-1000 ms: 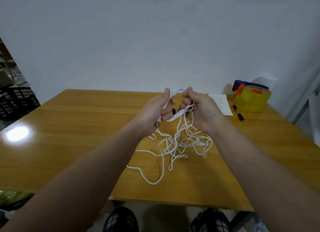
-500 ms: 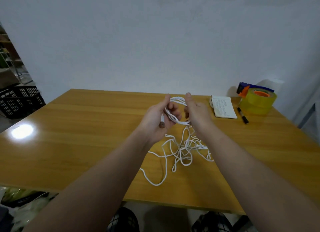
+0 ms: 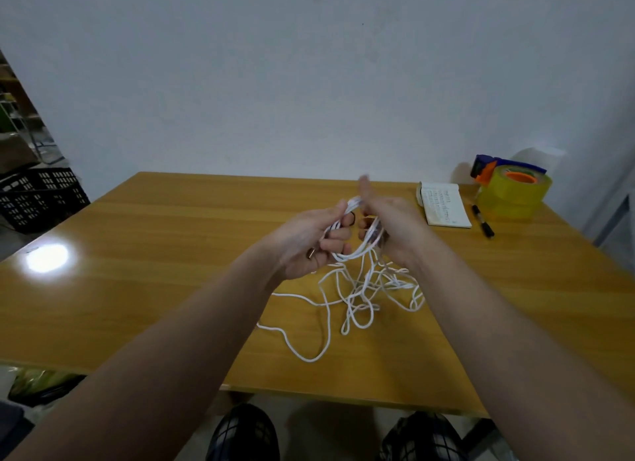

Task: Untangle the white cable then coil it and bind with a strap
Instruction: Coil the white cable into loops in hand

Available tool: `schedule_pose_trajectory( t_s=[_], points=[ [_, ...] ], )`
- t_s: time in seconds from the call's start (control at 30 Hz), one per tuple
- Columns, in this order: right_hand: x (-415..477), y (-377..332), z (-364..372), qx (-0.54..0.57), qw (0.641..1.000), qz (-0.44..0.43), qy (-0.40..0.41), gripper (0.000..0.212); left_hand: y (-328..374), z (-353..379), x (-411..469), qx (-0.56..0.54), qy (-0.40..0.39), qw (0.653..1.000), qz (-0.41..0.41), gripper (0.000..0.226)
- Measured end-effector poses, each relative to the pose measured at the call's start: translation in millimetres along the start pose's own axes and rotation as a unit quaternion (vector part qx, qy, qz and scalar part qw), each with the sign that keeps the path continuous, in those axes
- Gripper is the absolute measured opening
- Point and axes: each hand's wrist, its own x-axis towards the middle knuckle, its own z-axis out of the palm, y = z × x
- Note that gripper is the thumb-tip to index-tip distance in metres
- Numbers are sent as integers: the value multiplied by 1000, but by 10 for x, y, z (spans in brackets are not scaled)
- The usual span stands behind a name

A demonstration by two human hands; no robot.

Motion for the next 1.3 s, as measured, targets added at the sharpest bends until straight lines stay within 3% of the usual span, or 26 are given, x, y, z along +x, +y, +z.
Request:
schedule_pose_trajectory(
  t_s=[0.1, 0.27, 0.33, 0.4, 0.43, 0.57, 0.77, 0.87, 1.0, 1.1, 1.17, 1.23, 1.3],
  points=[
    [-47, 58, -43, -106, 987, -100, -68, 33, 27, -70, -7, 15, 23, 1000, 13, 30],
    [0, 100, -17, -265, 942, -206, -4, 31, 29, -29, -43, 10, -9, 1000, 5, 47],
    [20, 129, -5, -308, 923, -233, -14, 42, -10, 6, -43, -32, -24, 999, 21, 51],
    [24, 140, -17, -309, 925, -217, -46, 56, -40, 32, -44, -86, -18, 995, 55, 49],
    [20, 132, -55, -295, 933, -197, -64, 54, -41, 18, -46, -116, -6, 991, 70, 49],
    [-5, 163, -310, -222, 957, -152, -107, 14, -7, -186, -51, -200, 65, 973, 90, 56],
    [14, 188, -233, -213, 957, -195, 38, 11, -22, -127, -72, -201, 45, 975, 77, 46],
    [-15, 191, -232, -270, 937, -220, 13, 6, 54, -99, -79, -186, 59, 976, 93, 43],
    [-87, 171, -191, -244, 949, -199, -10, 5, 98, -45, -37, -149, 111, 976, 111, 43],
    [-106, 157, -140, -218, 959, -182, 7, 6, 69, 27, 11, -69, 150, 978, 126, 41],
    [-102, 149, -111, -201, 966, -161, 28, 16, 55, 53, 14, 111, 190, 965, 145, 35],
    [-88, 136, -109, -206, 961, -167, 84, 19, 35, 23, 23, 381, 216, 883, 166, 34],
    [-77, 138, -133, -199, 950, -185, 157, 18, 14, -18, 59, 557, 223, 786, 151, 34]
  ],
)
